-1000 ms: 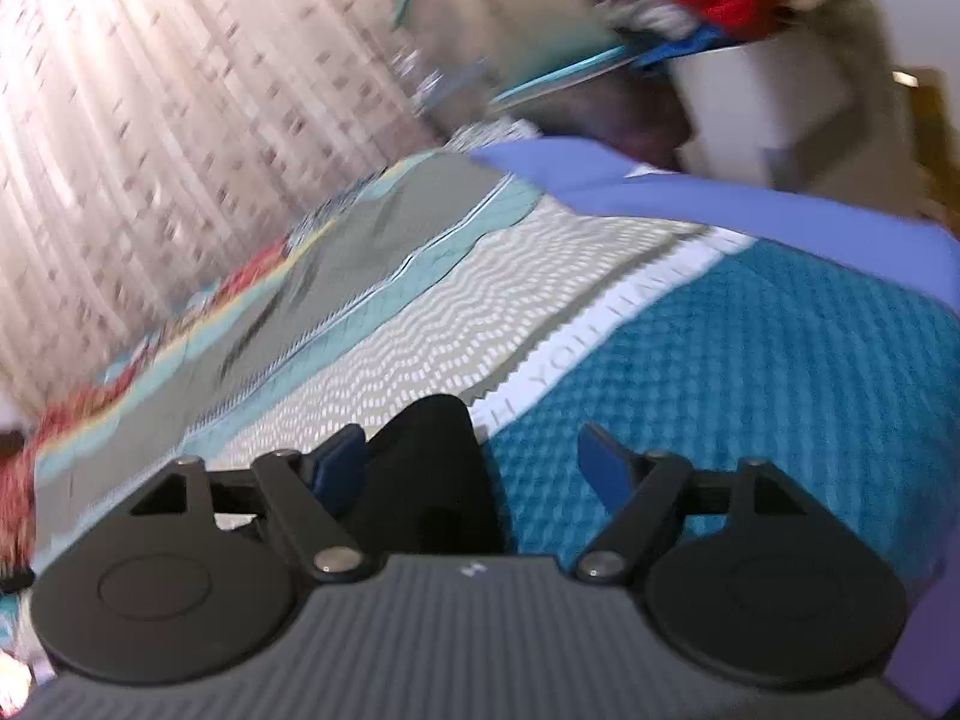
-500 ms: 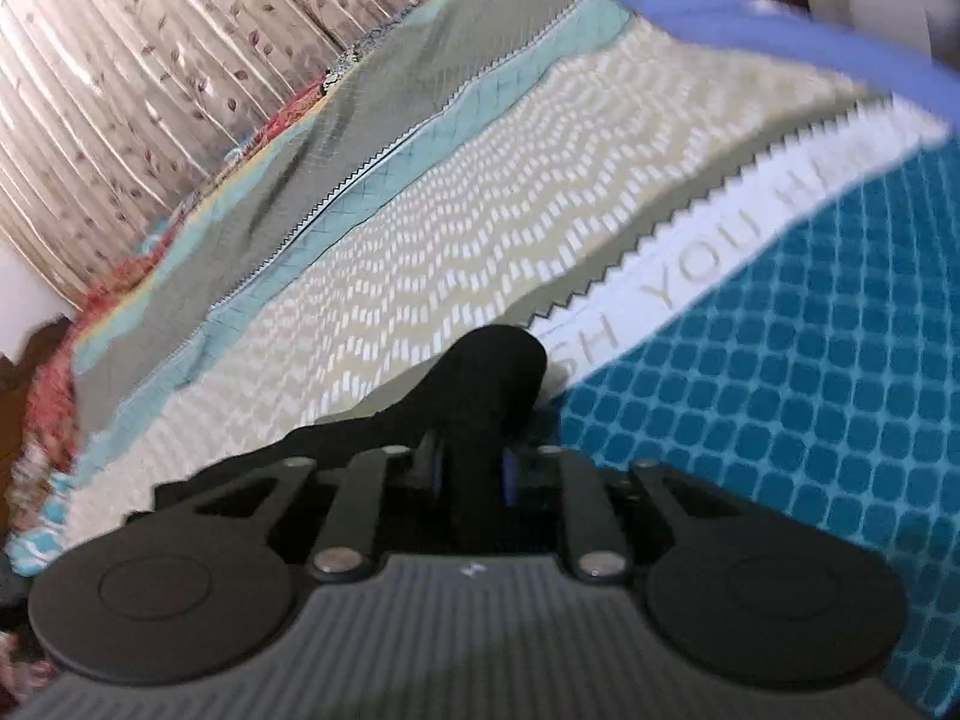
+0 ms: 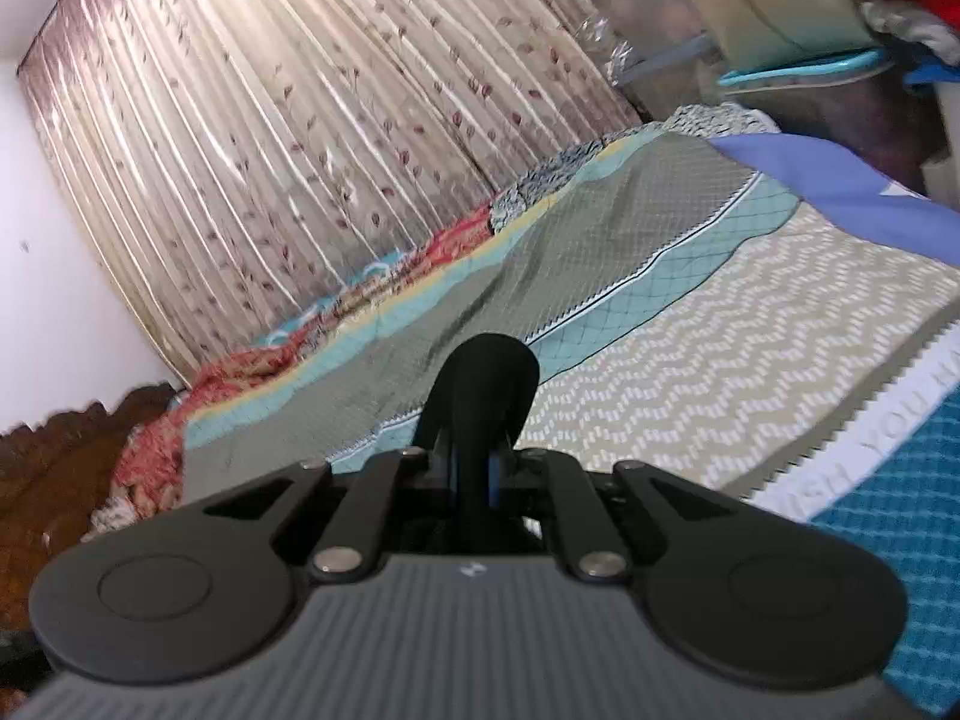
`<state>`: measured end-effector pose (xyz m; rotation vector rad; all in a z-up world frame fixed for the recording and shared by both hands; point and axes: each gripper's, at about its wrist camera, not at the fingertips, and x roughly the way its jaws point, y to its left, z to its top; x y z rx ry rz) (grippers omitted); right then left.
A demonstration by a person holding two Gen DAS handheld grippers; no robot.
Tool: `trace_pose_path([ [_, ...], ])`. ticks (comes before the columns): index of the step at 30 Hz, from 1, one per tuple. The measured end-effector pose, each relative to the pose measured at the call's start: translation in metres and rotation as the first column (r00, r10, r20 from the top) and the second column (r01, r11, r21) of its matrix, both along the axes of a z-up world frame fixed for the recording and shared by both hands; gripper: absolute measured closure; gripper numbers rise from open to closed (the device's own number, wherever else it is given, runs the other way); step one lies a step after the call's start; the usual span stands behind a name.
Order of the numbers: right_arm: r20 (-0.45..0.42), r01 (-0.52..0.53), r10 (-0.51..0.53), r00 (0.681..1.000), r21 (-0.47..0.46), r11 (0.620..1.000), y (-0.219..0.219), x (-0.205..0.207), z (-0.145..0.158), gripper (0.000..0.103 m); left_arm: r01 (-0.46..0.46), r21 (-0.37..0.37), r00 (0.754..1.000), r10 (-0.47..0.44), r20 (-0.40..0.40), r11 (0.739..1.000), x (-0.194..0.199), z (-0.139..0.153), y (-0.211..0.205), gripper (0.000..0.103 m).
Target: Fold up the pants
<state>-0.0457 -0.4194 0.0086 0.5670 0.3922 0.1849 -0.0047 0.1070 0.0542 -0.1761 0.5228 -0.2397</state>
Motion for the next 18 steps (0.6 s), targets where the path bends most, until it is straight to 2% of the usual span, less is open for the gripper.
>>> trace_pose_path([
  [1,-0.023,0.005,-0.005,1.0,0.002,1.0,0.002,0.012,-0.008,0.092,-0.005,0.024,1.0,0.005,-0.015,1.0,0.011,-0.004,0.002,0.082],
  [2,-0.055,0.014,-0.014,0.998,-0.01,1.0,0.005,0.025,-0.018,0.091,-0.021,0.067,0.999,0.023,-0.034,0.998,0.021,-0.011,0.002,0.07],
  [3,-0.103,0.027,-0.03,0.994,-0.037,0.999,0.01,0.04,-0.031,0.09,-0.057,0.124,0.996,0.065,-0.061,0.991,0.034,-0.022,0.001,0.06],
  [4,-0.164,0.052,-0.064,0.984,-0.077,0.996,0.015,0.053,-0.046,0.085,-0.106,0.186,0.988,0.124,-0.088,0.977,0.044,-0.035,0.003,0.055],
  [5,-0.216,0.088,-0.111,0.97,-0.113,0.99,0.018,0.059,-0.058,0.084,-0.137,0.223,0.979,0.167,-0.119,0.965,0.049,-0.044,0.009,0.057],
  [6,-0.244,0.111,-0.139,0.96,-0.125,0.986,0.018,0.059,-0.068,0.084,-0.161,0.22,0.967,0.198,-0.161,0.962,0.052,-0.051,0.016,0.057],
  [8,-0.244,0.118,-0.133,0.961,-0.076,0.99,0.011,0.047,-0.079,0.08,-0.184,0.08,0.955,0.198,-0.221,0.98,0.038,-0.059,0.04,0.047],
  [9,-0.232,0.104,-0.11,0.967,-0.039,0.994,0.004,0.037,-0.083,0.077,-0.194,0.013,0.95,0.191,-0.246,0.981,0.03,-0.061,0.053,0.043],
  [10,-0.223,0.099,-0.099,0.97,-0.013,0.995,-0.004,0.026,-0.085,0.07,-0.214,-0.024,0.943,0.2,-0.266,0.977,0.023,-0.064,0.062,0.037],
  [12,-0.213,0.11,-0.099,0.972,0.04,0.993,-0.016,0.007,-0.088,0.056,-0.242,-0.126,0.927,0.191,-0.323,0.962,0.012,-0.074,0.08,0.023],
  [13,-0.214,0.109,-0.088,0.973,0.086,0.99,-0.023,-0.002,-0.09,0.044,-0.242,-0.185,0.92,0.165,-0.355,0.953,0.009,-0.08,0.086,0.016],
  [14,-0.22,0.107,-0.078,0.972,0.126,0.986,-0.026,-0.007,-0.092,0.039,-0.243,-0.23,0.912,0.141,-0.384,0.942,0.012,-0.087,0.093,0.01],
  [16,-0.242,0.114,-0.061,0.968,0.211,0.971,-0.029,-0.02,-0.099,0.039,-0.254,-0.31,0.89,0.096,-0.446,0.916,0.013,-0.102,0.098,0.003],
  [18,-0.258,0.111,-0.04,0.965,0.268,0.957,-0.024,-0.028,-0.108,0.036,-0.271,-0.37,0.868,0.059,-0.493,0.889,0.013,-0.121,0.098,0.002],
])
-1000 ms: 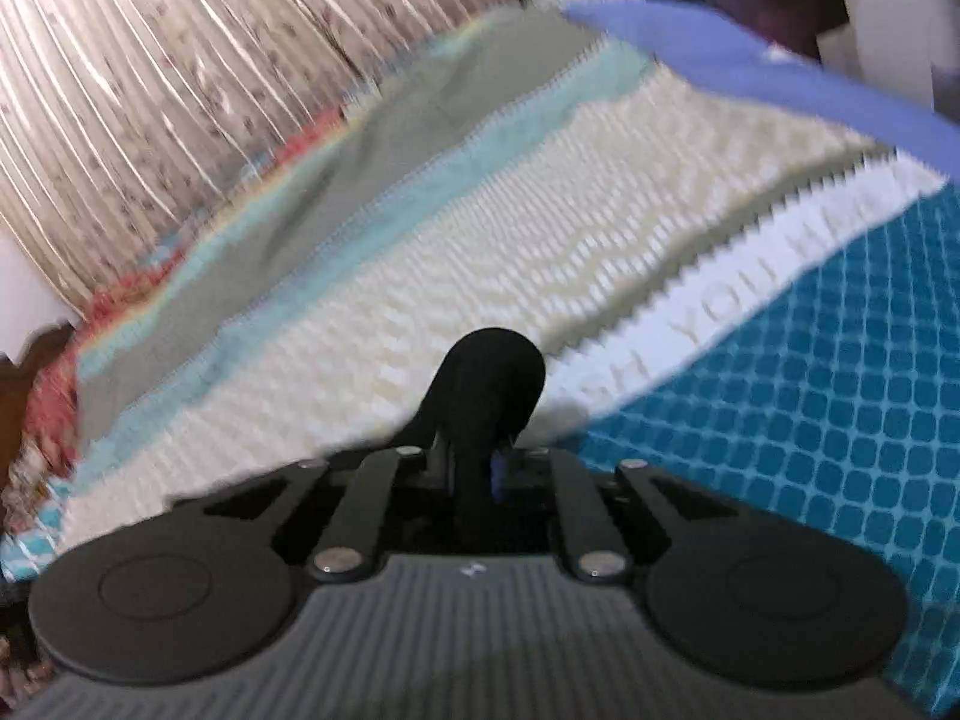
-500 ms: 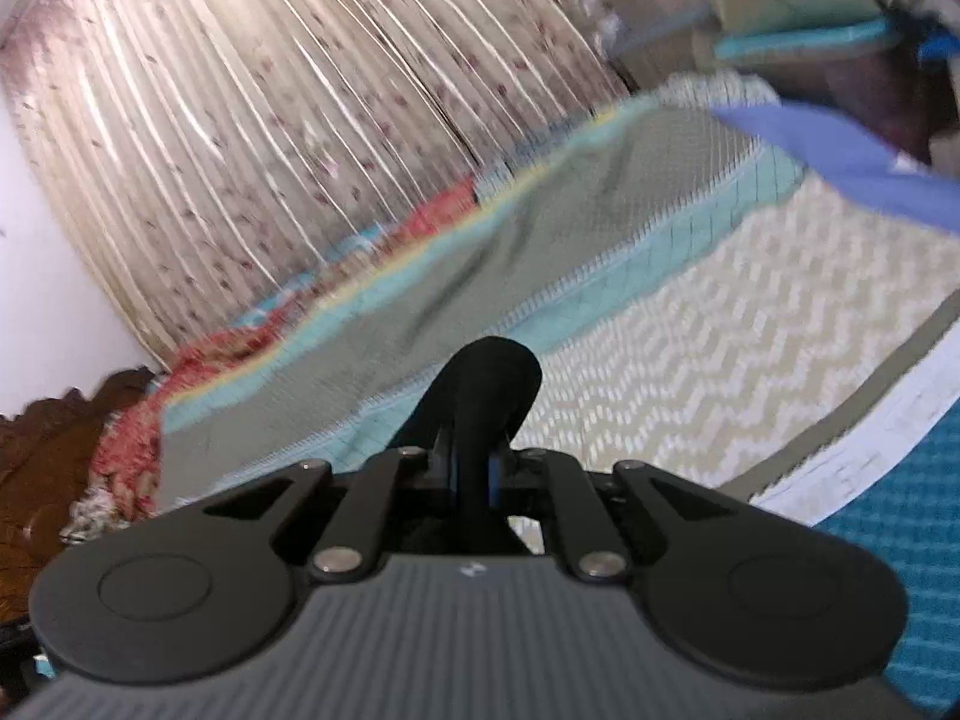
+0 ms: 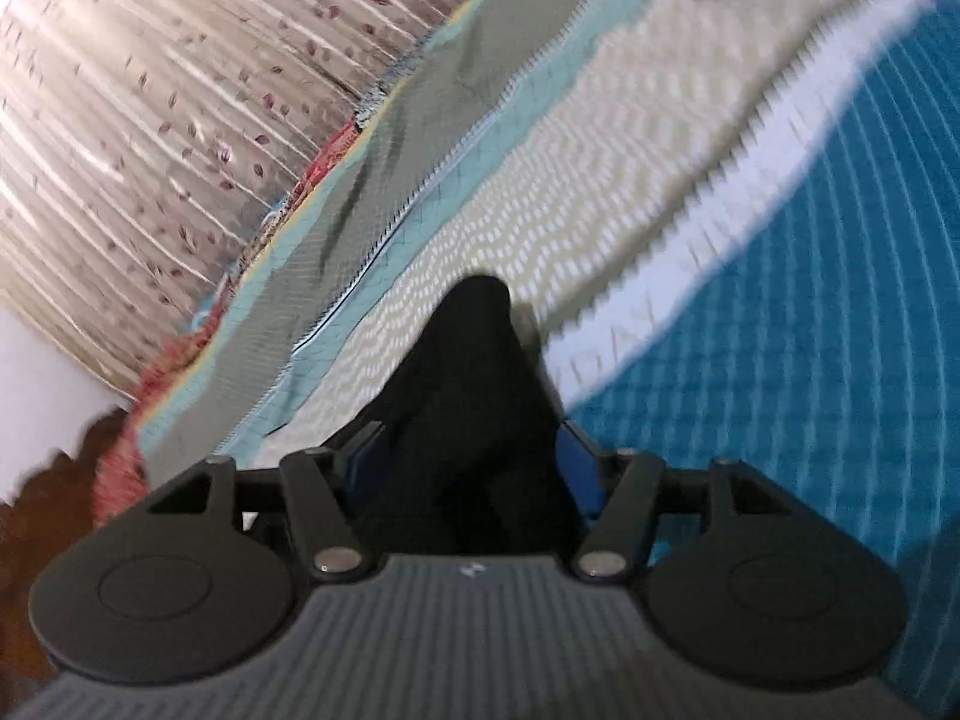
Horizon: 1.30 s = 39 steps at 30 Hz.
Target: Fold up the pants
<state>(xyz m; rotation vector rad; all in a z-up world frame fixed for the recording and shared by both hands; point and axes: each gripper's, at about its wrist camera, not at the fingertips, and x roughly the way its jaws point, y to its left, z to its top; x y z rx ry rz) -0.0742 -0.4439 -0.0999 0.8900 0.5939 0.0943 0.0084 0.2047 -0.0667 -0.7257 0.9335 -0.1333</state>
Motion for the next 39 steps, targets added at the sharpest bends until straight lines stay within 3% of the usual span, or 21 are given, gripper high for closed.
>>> trace_pose_path([
  [2,-0.014,-0.008,0.008,1.0,0.007,1.0,0.012,-0.007,-0.007,0.036,0.0,-0.055,0.999,-0.003,-0.044,0.999,0.006,-0.021,-0.005,0.003],
  [3,-0.009,-0.007,0.006,1.0,-0.022,1.0,0.018,-0.009,-0.007,0.036,0.004,-0.032,0.999,-0.006,-0.036,0.999,0.005,-0.024,-0.011,0.004],
  [4,-0.005,-0.013,0.013,1.0,-0.048,0.999,0.025,-0.01,-0.004,0.036,0.019,0.021,1.0,-0.019,-0.021,1.0,0.004,-0.022,-0.018,0.013],
  [5,-0.007,-0.021,0.02,1.0,-0.055,0.998,0.027,-0.007,0.0,0.04,0.038,0.066,0.999,-0.037,-0.011,0.997,0.007,-0.021,-0.025,0.043],
  [6,-0.014,-0.042,0.041,0.999,-0.05,0.998,0.031,-0.006,0.002,0.045,0.065,0.097,0.998,-0.065,-0.008,0.993,0.007,-0.019,-0.031,0.052],
  [7,-0.026,-0.063,0.061,0.998,-0.046,0.997,0.034,-0.002,0.002,0.061,0.072,0.133,0.997,-0.071,-0.009,0.988,0.006,-0.017,-0.035,0.058],
  [8,-0.038,-0.07,0.068,0.997,-0.055,0.996,0.037,0.001,0.003,0.07,0.077,0.162,0.997,-0.078,-0.002,0.984,0.005,-0.015,-0.038,0.065],
  [11,-0.016,-0.041,0.039,0.999,-0.183,0.982,0.045,-0.004,0.017,0.081,0.101,0.262,0.994,-0.108,0.013,0.96,-0.001,-0.002,-0.046,0.072],
  [13,0.02,0.003,0.002,1.0,-0.25,0.968,0.046,-0.011,0.027,0.083,0.131,0.335,0.99,-0.14,0.003,0.933,-0.001,0.002,-0.053,0.072],
  [15,-0.002,0.022,-0.024,1.0,-0.288,0.957,0.044,-0.009,0.024,0.086,0.156,0.392,0.986,-0.164,-0.015,0.906,0.002,-0.005,-0.059,0.07],
  [18,-0.074,0.021,-0.042,0.996,-0.264,0.964,0.038,-0.004,0.005,0.086,0.152,0.414,0.987,-0.158,-0.02,0.898,-0.001,-0.009,-0.059,0.065],
  [20,-0.053,0.02,-0.033,0.998,-0.23,0.973,0.035,-0.008,0.008,0.078,0.153,0.426,0.987,-0.159,-0.021,0.892,-0.008,0.001,-0.059,0.05],
  [21,-0.037,0.021,-0.029,0.999,-0.211,0.977,0.033,-0.011,0.01,0.074,0.15,0.422,0.988,-0.157,-0.018,0.894,-0.011,0.006,-0.055,0.048],
  [23,-0.002,0.023,-0.024,1.0,-0.168,0.986,0.028,-0.017,0.012,0.047,0.121,0.393,0.989,-0.143,0.027,0.911,-0.024,0.021,-0.043,0.045],
  [27,0.04,0.048,-0.044,0.998,-0.11,0.993,0.015,-0.026,0.013,0.042,0.04,0.356,0.991,-0.082,0.103,0.934,-0.038,0.049,-0.023,0.042],
  [31,0.001,0.076,-0.076,0.997,-0.043,0.996,0.009,-0.019,-0.004,0.043,0.083,0.324,0.982,-0.133,0.137,0.943,-0.026,0.075,-0.041,0.042],
  [34,-0.03,0.01,-0.012,0.999,-0.04,0.999,0.028,-0.006,-0.011,0.079,0.207,0.351,0.949,-0.274,0.153,0.913,-0.007,0.094,-0.092,0.042],
  [36,-0.004,-0.001,0.001,1.0,-0.155,0.988,0.05,-0.006,-0.001,0.082,0.294,0.376,0.915,-0.372,0.153,0.879,0.004,0.105,-0.135,0.042],
  [39,0.041,-0.016,0.032,0.999,-0.331,0.943,0.076,-0.011,0.019,0.083,0.442,0.444,0.824,-0.548,0.142,0.78,0.018,0.12,-0.222,0.03],
])
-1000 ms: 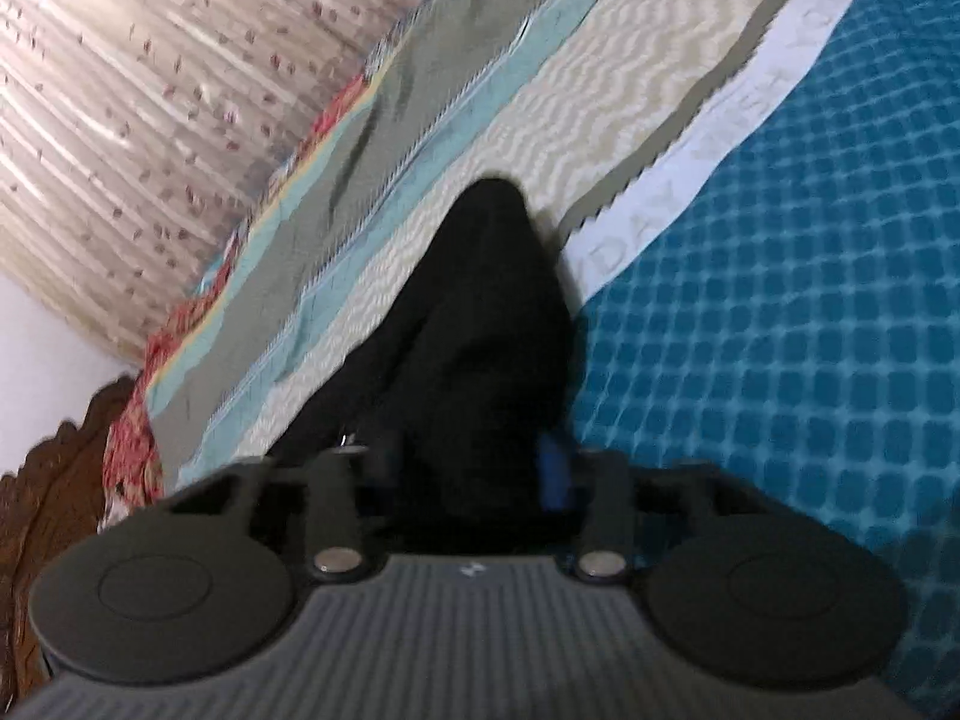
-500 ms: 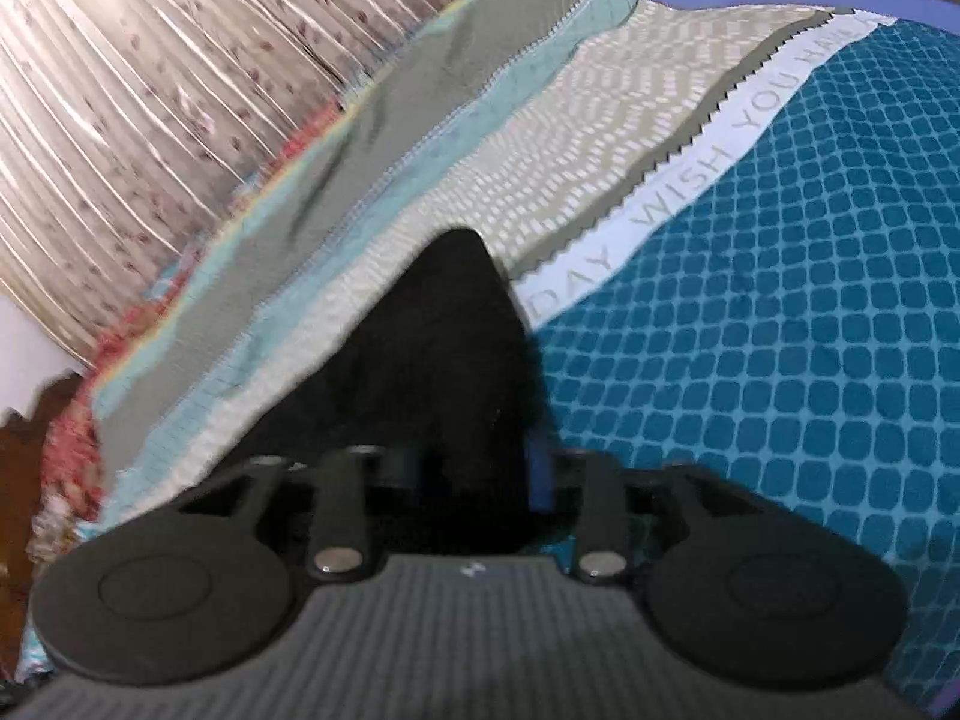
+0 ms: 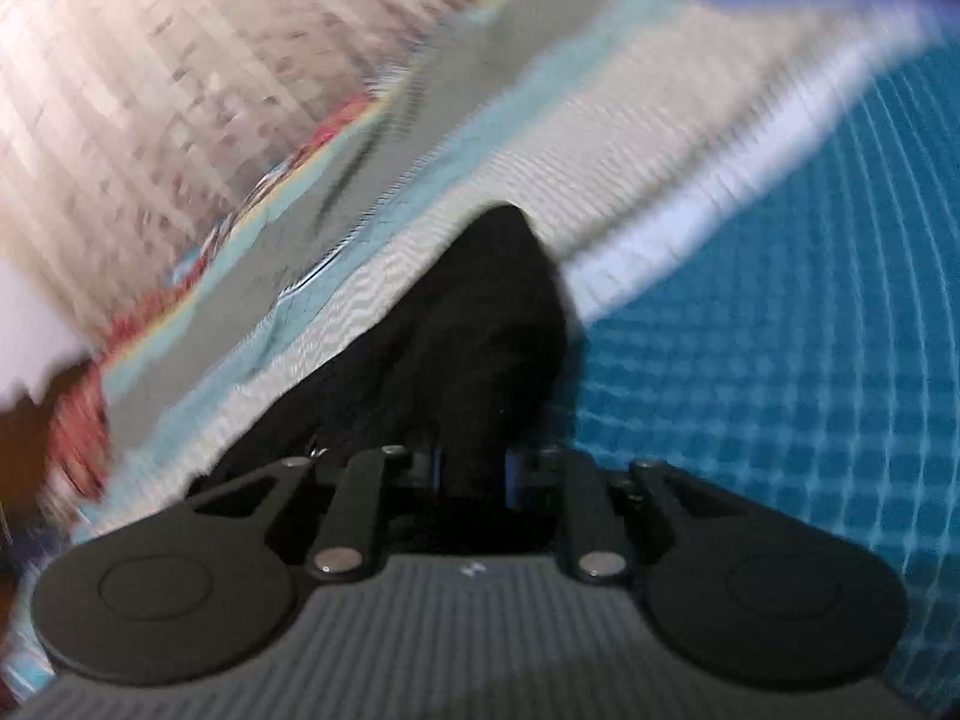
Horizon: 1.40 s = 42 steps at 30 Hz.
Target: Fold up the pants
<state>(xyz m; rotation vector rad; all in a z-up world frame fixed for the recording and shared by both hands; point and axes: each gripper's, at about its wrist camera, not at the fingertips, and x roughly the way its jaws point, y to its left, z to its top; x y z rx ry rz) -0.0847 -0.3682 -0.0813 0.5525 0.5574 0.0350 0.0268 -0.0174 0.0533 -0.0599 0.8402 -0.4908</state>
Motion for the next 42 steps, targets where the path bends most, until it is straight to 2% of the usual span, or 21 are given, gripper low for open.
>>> trace_pose_path([
  [1,0.002,0.005,-0.005,1.0,-0.045,0.999,0.006,0.0,0.003,0.083,0.058,0.043,0.998,-0.059,0.014,0.997,0.004,0.003,-0.035,0.025],
  [2,0.005,0.004,-0.004,1.0,-0.081,0.997,0.01,0.0,0.003,0.082,0.108,0.085,0.994,-0.11,0.023,0.991,0.007,0.005,-0.065,0.025],
  [5,0.03,-0.008,0.014,0.999,-0.17,0.985,0.024,0.0,0.006,0.083,0.254,0.181,0.966,-0.257,-0.007,0.95,0.014,0.001,-0.156,0.024],
  [6,0.042,-0.011,0.02,0.999,-0.2,0.98,0.028,-0.002,0.007,0.083,0.293,0.227,0.955,-0.296,-0.021,0.929,0.015,-0.004,-0.186,0.024],
  [9,0.084,-0.036,0.064,0.994,-0.304,0.952,0.041,-0.007,0.011,0.083,0.328,0.364,0.942,-0.33,-0.06,0.872,0.015,-0.024,-0.241,0.023],
  [12,0.119,-0.066,0.126,0.985,-0.412,0.909,0.06,-0.009,0.016,0.083,0.366,0.453,0.929,-0.351,-0.122,0.813,0.015,-0.048,-0.266,0.023],
  [14,0.144,-0.072,0.15,0.978,-0.445,0.892,0.068,-0.011,0.019,0.083,0.352,0.513,0.931,-0.35,-0.104,0.783,0.012,-0.057,-0.26,0.065],
  [15,0.156,-0.075,0.162,0.974,-0.454,0.888,0.069,-0.012,0.02,0.083,0.347,0.502,0.934,-0.339,-0.111,0.792,0.015,-0.057,-0.253,0.067],
  [16,0.163,-0.083,0.175,0.971,-0.454,0.887,0.069,-0.013,0.02,0.082,0.335,0.463,0.94,-0.323,-0.107,0.82,0.019,-0.052,-0.242,0.073],
  [18,0.181,-0.083,0.175,0.968,-0.426,0.901,0.064,-0.013,0.016,0.074,0.296,0.393,0.955,-0.28,-0.1,0.871,0.03,-0.036,-0.219,0.078],
  [19,0.188,-0.083,0.171,0.967,-0.405,0.911,0.061,-0.014,0.014,0.055,0.275,0.347,0.961,-0.255,-0.105,0.897,0.036,-0.028,-0.205,0.079],
  [20,0.189,-0.083,0.167,0.968,-0.387,0.919,0.059,-0.014,0.012,0.041,0.256,0.308,0.966,-0.232,-0.113,0.916,0.042,-0.023,-0.194,0.079],
  [21,0.18,-0.088,0.166,0.97,-0.375,0.923,0.058,-0.013,0.009,0.041,0.238,0.274,0.97,-0.213,-0.117,0.932,0.045,-0.017,-0.181,0.079],
  [23,0.148,-0.119,0.182,0.972,-0.358,0.926,0.06,-0.007,0.005,0.044,0.21,0.22,0.974,-0.186,-0.127,0.953,0.049,-0.009,-0.159,0.079],
  [24,0.132,-0.138,0.195,0.972,-0.351,0.926,0.063,-0.003,0.004,0.052,0.197,0.199,0.976,-0.174,-0.13,0.96,0.051,-0.006,-0.148,0.079],
  [25,0.122,-0.154,0.209,0.97,-0.355,0.922,0.067,0.0,0.005,0.081,0.183,0.174,0.978,-0.161,-0.133,0.968,0.052,-0.003,-0.136,0.08],
  [26,0.123,-0.165,0.223,0.967,-0.366,0.916,0.071,0.0,0.009,0.09,0.17,0.15,0.979,-0.15,-0.136,0.974,0.053,0.0,-0.125,0.08],
  [29,0.188,-0.165,0.263,0.946,-0.419,0.893,0.091,-0.006,0.025,0.091,0.13,0.085,0.987,-0.121,-0.109,0.988,0.053,0.014,-0.089,0.08],
  [33,0.231,-0.172,0.332,0.915,-0.522,0.836,0.124,-0.009,0.038,0.091,0.081,0.019,0.992,-0.079,-0.098,0.997,0.053,0.027,-0.038,0.08],
  [38,0.215,-0.242,0.446,0.869,-0.601,0.761,0.166,-0.01,0.045,0.091,-0.014,-0.012,0.996,0.013,-0.091,1.0,0.052,0.027,0.029,0.08],
  [42,0.189,-0.299,0.543,0.818,-0.667,0.682,0.201,-0.005,0.046,0.091,-0.105,-0.066,0.99,0.098,-0.101,0.992,0.055,0.021,0.083,0.08],
])
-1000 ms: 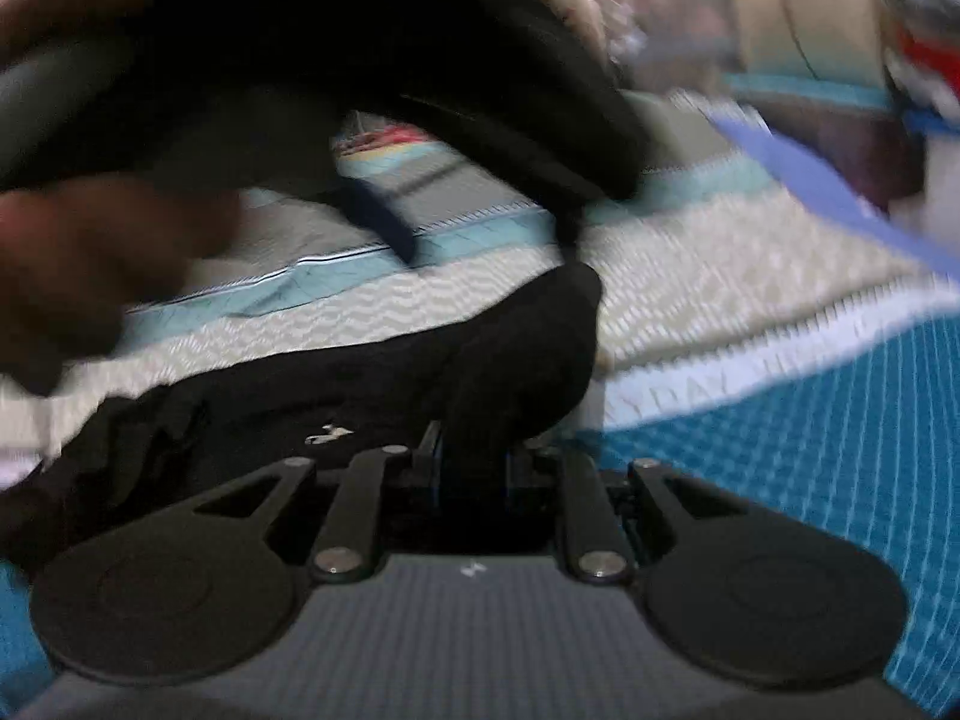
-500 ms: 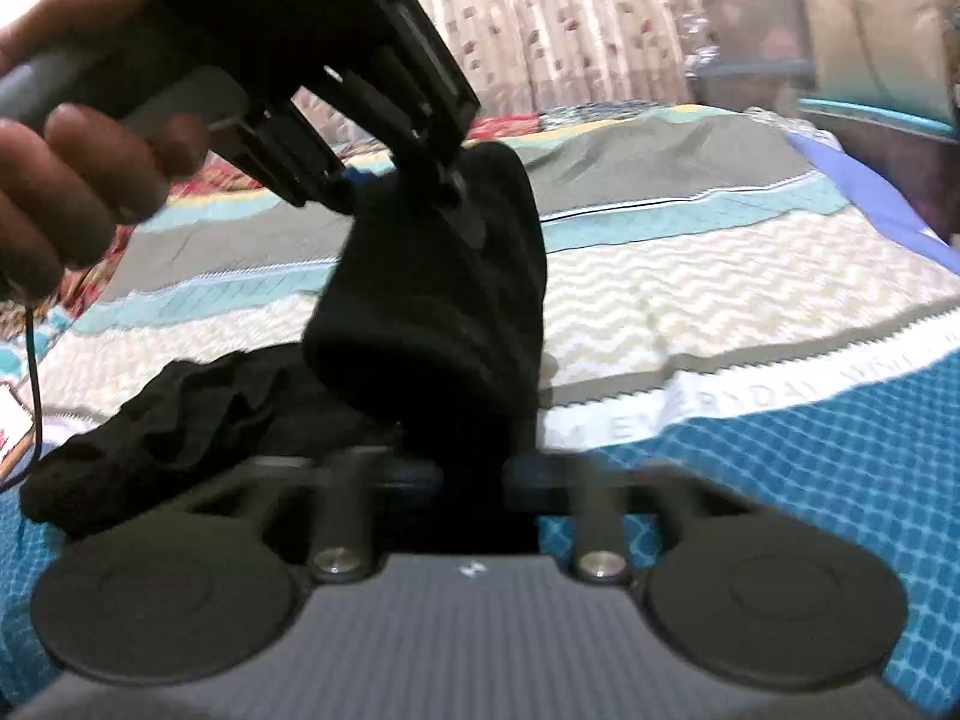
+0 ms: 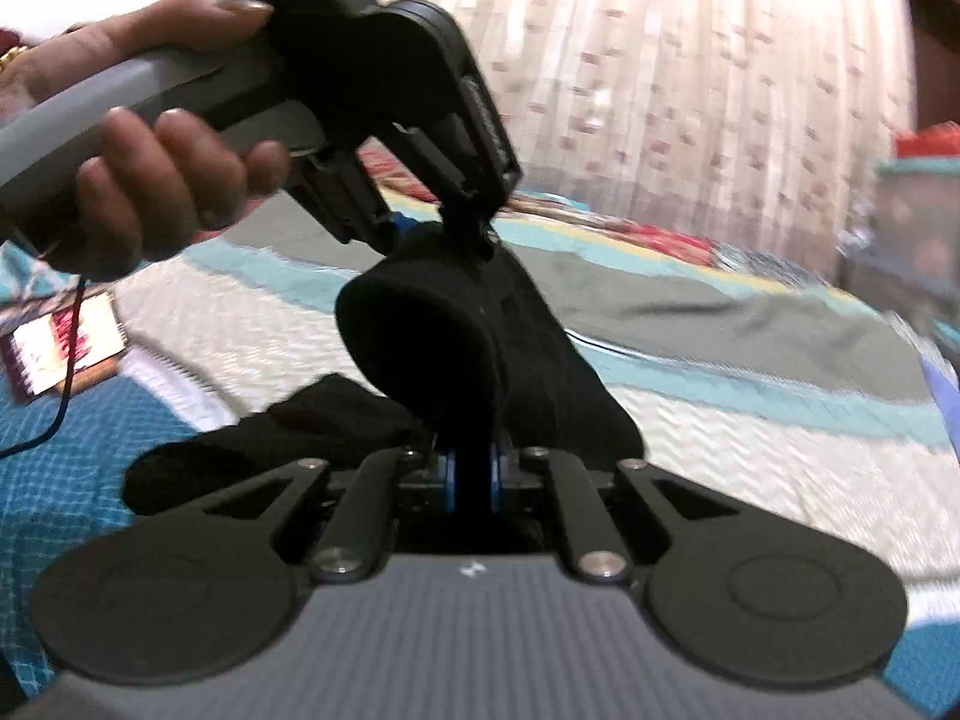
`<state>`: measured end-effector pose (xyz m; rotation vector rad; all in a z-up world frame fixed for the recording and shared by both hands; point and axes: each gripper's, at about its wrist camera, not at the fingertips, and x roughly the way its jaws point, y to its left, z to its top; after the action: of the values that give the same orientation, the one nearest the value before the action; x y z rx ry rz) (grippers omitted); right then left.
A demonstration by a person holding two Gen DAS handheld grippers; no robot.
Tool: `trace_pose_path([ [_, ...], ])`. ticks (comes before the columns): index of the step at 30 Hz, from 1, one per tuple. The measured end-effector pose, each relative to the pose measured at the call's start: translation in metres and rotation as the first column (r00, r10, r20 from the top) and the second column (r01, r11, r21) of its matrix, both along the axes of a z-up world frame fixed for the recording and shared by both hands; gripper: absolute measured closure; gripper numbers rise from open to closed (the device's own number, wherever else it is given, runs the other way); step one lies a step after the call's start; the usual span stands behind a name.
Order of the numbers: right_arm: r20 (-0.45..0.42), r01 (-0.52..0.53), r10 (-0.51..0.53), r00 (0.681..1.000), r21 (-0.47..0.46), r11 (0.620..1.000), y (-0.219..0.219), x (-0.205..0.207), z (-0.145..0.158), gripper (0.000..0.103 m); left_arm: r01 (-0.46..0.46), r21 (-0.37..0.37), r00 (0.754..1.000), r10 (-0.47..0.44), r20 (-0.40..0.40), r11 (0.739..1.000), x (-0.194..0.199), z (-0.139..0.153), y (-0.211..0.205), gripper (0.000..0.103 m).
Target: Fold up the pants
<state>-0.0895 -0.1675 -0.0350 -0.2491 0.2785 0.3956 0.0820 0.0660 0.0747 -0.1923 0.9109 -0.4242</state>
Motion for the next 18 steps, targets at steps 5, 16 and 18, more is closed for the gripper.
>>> trace_pose_path([
  [5,-0.002,-0.095,0.096,0.995,-0.106,0.99,0.047,0.0,-0.003,0.091,-0.088,-0.035,0.996,0.088,-0.013,0.995,0.005,-0.017,0.056,0.08],
  [16,-0.235,-0.341,0.305,0.923,-0.131,0.931,0.055,-0.007,-0.025,0.052,-0.27,-0.025,0.952,0.263,-0.157,0.963,-0.012,-0.105,0.123,0.046],
  [18,-0.25,-0.328,0.309,0.918,-0.039,0.944,0.04,-0.007,-0.016,0.052,-0.281,-0.055,0.952,0.271,-0.142,0.958,-0.026,-0.102,0.126,0.042],
])
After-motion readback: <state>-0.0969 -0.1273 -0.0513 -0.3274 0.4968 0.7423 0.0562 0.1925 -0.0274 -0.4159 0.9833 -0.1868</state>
